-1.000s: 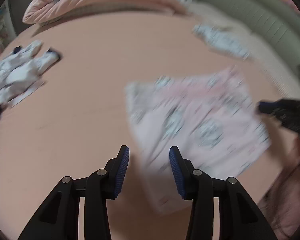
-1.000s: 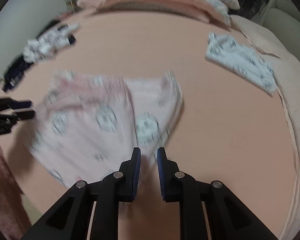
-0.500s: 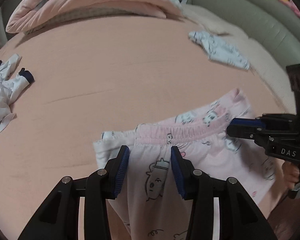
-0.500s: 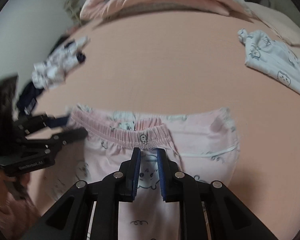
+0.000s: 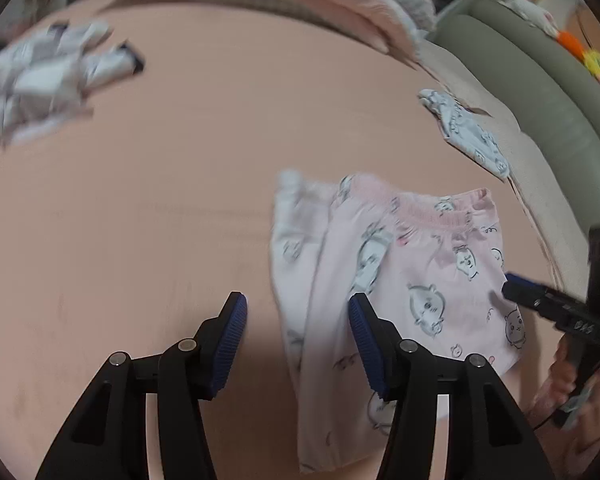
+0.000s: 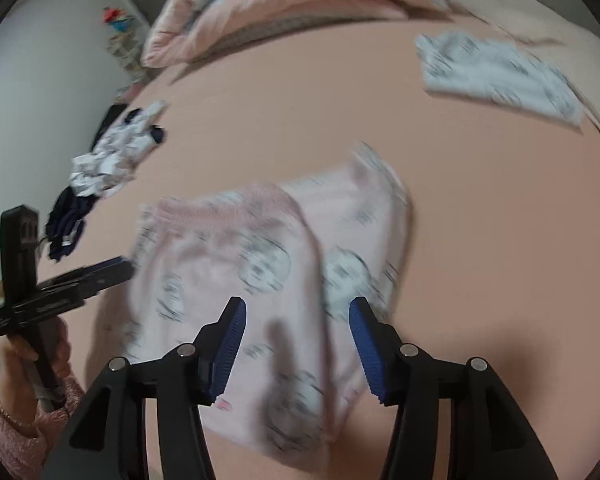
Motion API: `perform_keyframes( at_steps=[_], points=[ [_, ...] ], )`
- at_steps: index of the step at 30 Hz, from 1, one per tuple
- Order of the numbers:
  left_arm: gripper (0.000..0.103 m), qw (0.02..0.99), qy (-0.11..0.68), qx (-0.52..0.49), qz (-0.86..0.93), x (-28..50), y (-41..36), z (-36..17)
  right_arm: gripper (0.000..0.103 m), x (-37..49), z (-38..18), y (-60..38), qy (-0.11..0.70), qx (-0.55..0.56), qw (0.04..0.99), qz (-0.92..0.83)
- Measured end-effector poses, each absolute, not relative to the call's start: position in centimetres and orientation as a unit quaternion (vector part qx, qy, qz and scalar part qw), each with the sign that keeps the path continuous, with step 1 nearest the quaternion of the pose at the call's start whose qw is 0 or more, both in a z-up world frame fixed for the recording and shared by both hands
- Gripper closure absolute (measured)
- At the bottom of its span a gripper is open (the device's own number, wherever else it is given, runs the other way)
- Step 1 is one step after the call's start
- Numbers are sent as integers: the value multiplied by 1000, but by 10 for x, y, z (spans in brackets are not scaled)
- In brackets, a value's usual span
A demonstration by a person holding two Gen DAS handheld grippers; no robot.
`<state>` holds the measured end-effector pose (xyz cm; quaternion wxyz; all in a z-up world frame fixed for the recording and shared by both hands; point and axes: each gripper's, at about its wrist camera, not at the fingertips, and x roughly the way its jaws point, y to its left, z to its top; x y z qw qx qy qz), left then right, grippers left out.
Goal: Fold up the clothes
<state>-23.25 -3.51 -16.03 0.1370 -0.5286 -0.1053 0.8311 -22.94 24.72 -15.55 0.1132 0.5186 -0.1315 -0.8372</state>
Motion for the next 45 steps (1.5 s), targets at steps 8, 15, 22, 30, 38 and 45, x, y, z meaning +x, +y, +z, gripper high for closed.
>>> perform_keyframes(
  at_steps=[8, 15, 22, 30, 38, 45],
  points=[
    [47, 206, -220, -512, 804, -231, -44, -170, 37, -226, -177, 268, -224, 517, 112, -819],
    [48, 214, -212, -501, 812, -240, -29, -175, 65, -246, -189, 251, -228, 516, 127, -816],
    [91, 229, -230, -516, 793, -242, -35, -179, 87, -242, -185, 255, -222, 524, 131, -812],
    [93, 213, -173, -516, 811, -242, -20, -171, 87, -247, -187, 247, -196, 504, 103, -835],
    [95, 221, -131, -468, 845, -203, -6, -100, 95, -220, -115, 231, -191, 459, 127, -858],
    [95, 226, -109, -458, 853, -163, 14, -59, 95, -169, -69, 239, -202, 443, 129, -864]
  ],
)
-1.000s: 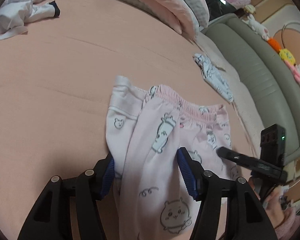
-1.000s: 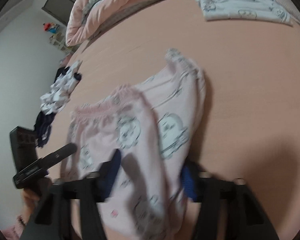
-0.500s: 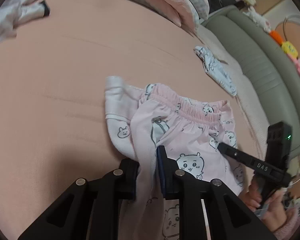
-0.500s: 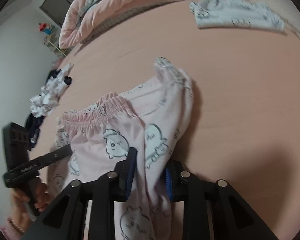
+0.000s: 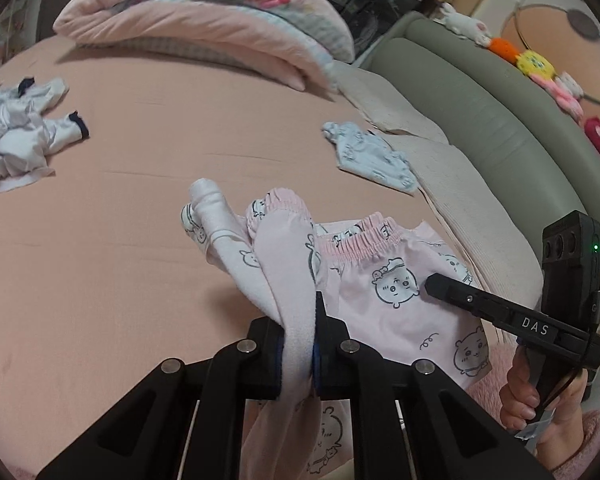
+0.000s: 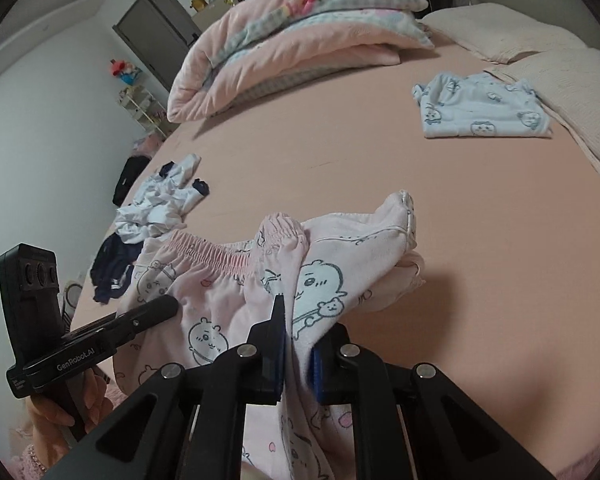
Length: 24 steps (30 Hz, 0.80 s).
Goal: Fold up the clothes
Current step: 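Grasp the folded pink bundle with both tools and lift it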
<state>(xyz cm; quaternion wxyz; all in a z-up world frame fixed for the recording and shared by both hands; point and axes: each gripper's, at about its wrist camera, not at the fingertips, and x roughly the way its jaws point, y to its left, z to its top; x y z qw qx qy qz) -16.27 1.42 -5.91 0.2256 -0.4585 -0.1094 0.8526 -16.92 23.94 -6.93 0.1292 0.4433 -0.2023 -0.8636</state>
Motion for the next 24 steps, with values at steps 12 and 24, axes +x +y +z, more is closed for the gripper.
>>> perform_keyframes(
  at_steps=[12, 24],
  points=[
    [95, 243, -67, -480, 840, -142, 83, -65, 95, -121, -80, 279, -219, 467, 120, -848],
    [95, 256, -35, -481, 838, -160, 139, -76, 94, -125, -95, 329, -237, 458, 108, -850]
  ],
)
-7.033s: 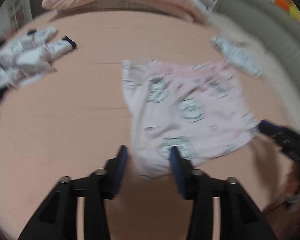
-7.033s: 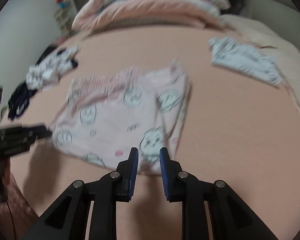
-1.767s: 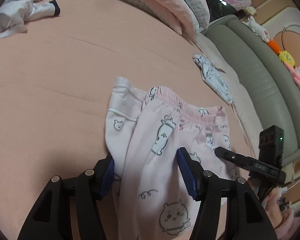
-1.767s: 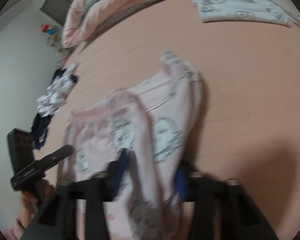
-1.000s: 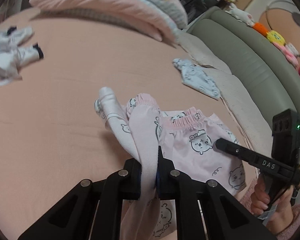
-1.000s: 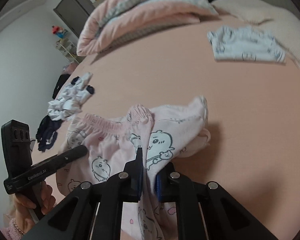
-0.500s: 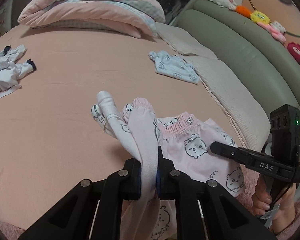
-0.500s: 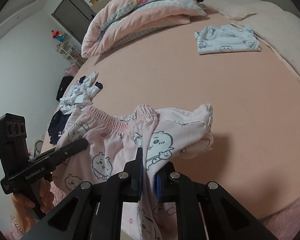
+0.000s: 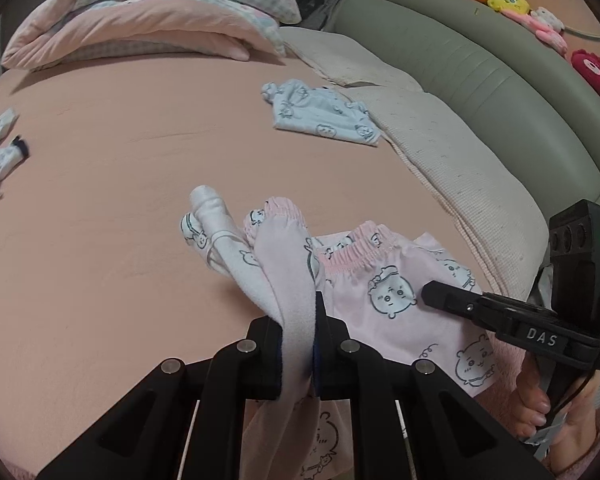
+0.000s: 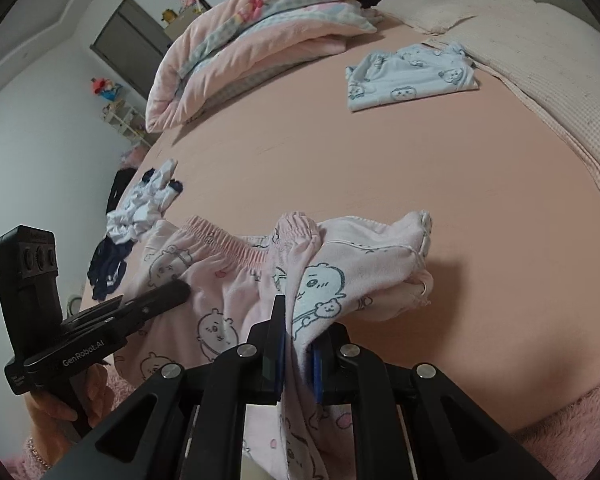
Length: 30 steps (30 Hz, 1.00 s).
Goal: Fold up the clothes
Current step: 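Grasp the folded pink bundle with both tools and lift it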
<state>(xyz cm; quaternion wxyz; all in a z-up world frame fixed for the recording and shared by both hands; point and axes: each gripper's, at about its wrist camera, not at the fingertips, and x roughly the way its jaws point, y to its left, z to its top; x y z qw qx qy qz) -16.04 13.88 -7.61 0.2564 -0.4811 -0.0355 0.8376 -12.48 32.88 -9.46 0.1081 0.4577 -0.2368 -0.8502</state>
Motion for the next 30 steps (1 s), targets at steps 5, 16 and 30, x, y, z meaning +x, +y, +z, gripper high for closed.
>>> perform_keyframes(
  at_steps=[5, 16, 30],
  points=[
    [95, 273, -33, -469, 839, -189, 158, -63, 94, -153, -86, 352, -236, 457, 105, -851],
    [95, 307, -21, -435, 846, -276, 217, -29, 94, -248, -27, 404, -174, 429, 83, -882],
    [95, 321, -42, -388, 863, -429, 273, -6, 94, -388, 11, 488, -159, 390, 65, -905]
  ],
)
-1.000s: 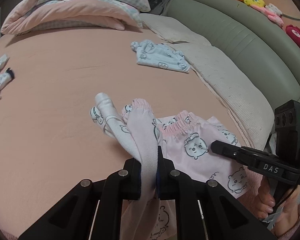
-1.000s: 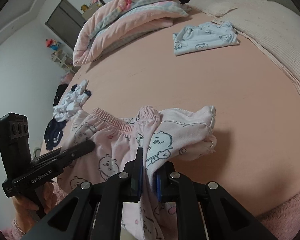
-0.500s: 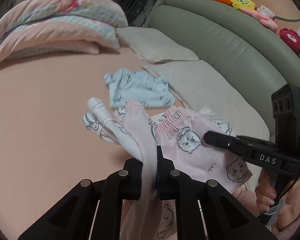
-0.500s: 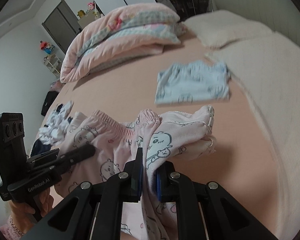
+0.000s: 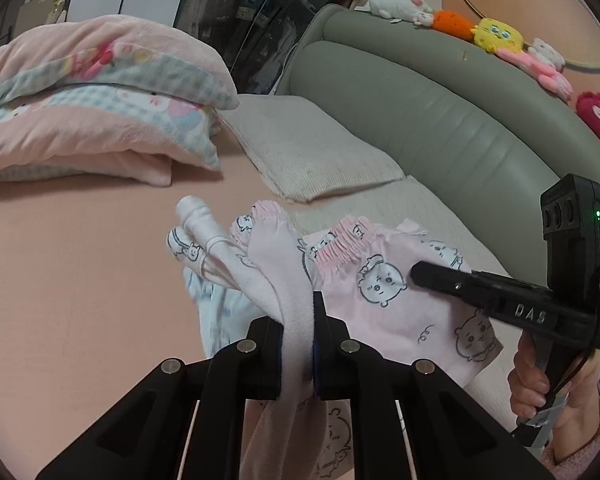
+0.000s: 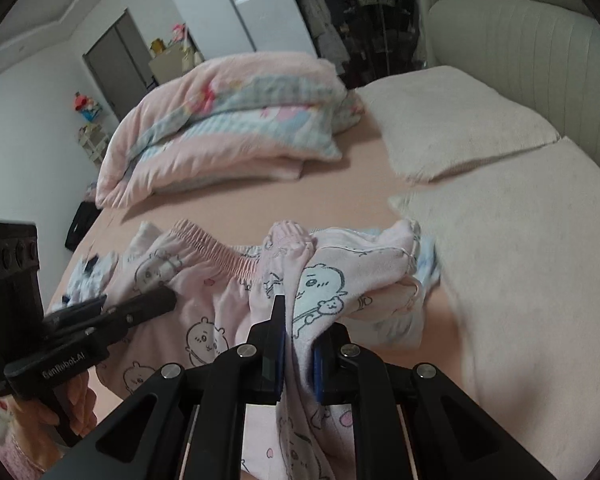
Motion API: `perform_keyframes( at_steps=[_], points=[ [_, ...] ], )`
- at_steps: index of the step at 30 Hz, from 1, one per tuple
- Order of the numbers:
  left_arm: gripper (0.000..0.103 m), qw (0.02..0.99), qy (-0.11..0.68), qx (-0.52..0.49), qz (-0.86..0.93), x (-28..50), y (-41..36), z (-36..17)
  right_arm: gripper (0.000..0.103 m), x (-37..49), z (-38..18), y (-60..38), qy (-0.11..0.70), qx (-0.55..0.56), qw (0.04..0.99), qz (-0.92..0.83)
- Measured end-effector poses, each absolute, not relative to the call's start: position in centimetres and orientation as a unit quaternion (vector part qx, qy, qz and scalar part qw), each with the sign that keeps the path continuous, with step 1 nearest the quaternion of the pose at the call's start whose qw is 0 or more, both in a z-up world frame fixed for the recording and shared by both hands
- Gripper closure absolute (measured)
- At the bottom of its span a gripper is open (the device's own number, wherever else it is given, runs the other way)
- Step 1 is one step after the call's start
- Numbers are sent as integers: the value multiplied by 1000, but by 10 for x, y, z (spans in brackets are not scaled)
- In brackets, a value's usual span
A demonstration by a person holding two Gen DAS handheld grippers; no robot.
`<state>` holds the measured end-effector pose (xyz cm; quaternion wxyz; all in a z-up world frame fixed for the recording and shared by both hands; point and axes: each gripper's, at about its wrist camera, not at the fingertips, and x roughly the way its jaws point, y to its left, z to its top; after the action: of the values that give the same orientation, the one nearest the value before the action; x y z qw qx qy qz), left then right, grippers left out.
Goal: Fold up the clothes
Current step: 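Grasp the folded pink bundle with both tools and lift it, then carry the bundle beside the pillow and open both tools to release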
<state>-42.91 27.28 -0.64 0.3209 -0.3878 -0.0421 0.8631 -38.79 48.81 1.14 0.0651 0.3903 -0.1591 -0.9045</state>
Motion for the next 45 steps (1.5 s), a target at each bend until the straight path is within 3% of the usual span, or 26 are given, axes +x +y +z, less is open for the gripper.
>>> perform_keyframes(
  at_steps=[7, 13, 16, 19, 21, 24, 29, 30, 32, 34, 38, 41, 45],
  points=[
    [95, 311, -74, -404, 857, -498, 291, -52, 94, -459, -17, 532, -155, 389, 39, -907],
    [93, 267, -64, -471, 838, -539, 294, -140, 92, -505, -113, 550, -186, 452, 19, -872],
    [84, 256, -72, -496, 827, -543, 286, -170, 88, -515, -159, 557, -197, 494, 7, -847],
    [74, 241, -81, -458, 852, -530, 274, -151, 82, -503, -152, 565, -220, 466, 5, -857],
    [74, 216, -54, -401, 889, -513, 271, -129, 80, -487, -130, 567, -212, 426, -23, -879],
    [74, 271, -1, -364, 891, -490, 294, -113, 80, -462, -100, 551, -170, 363, -40, -915],
    [74, 304, 75, -410, 856, -484, 328, -151, 80, -470, -133, 503, -102, 443, 28, -890],
    [77, 303, 69, -418, 854, -488, 321, -155, 80, -471, -143, 505, -99, 459, 22, -883],
    [90, 301, 56, -431, 849, -496, 305, -162, 92, -470, -159, 518, -110, 476, 13, -873],
    [92, 281, 31, -429, 858, -499, 282, -151, 98, -464, -155, 533, -137, 468, 10, -873],
    [92, 304, -11, -427, 852, -486, 266, -133, 89, -444, -133, 527, -127, 444, -1, -887],
    [92, 329, 37, -427, 841, -474, 292, -135, 77, -436, -129, 501, -102, 451, 19, -886],
    [88, 313, 110, -442, 833, -467, 304, -158, 77, -425, -145, 488, -64, 484, 13, -873]
  ],
)
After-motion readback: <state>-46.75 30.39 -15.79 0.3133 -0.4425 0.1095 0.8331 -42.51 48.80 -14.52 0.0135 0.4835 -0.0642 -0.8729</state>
